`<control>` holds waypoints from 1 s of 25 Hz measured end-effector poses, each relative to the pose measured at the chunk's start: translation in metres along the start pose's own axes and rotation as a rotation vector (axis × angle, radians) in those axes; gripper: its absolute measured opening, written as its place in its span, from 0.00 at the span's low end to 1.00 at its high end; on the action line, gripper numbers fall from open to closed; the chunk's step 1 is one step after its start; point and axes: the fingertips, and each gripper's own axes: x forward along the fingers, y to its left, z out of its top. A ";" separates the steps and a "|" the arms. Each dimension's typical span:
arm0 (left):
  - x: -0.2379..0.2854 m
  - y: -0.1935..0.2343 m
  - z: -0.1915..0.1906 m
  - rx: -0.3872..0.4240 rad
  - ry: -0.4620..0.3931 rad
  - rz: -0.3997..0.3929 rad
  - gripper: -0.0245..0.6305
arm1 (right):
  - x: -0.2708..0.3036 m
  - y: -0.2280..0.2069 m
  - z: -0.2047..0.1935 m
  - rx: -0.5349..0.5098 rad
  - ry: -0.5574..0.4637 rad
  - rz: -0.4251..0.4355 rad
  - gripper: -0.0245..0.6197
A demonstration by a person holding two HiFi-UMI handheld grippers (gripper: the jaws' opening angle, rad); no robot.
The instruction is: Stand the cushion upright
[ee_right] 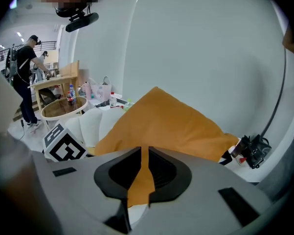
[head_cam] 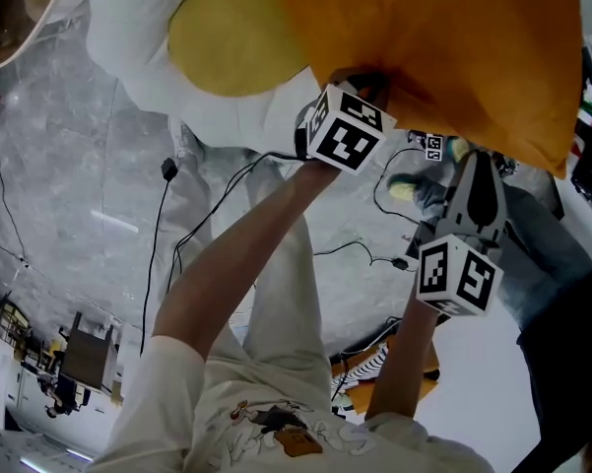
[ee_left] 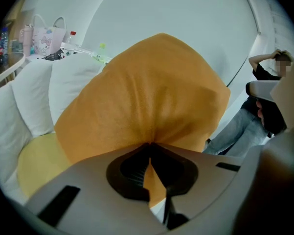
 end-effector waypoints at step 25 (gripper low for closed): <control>-0.022 0.036 -0.024 -0.007 0.001 0.117 0.06 | 0.003 -0.064 0.008 -0.119 0.021 -0.171 0.75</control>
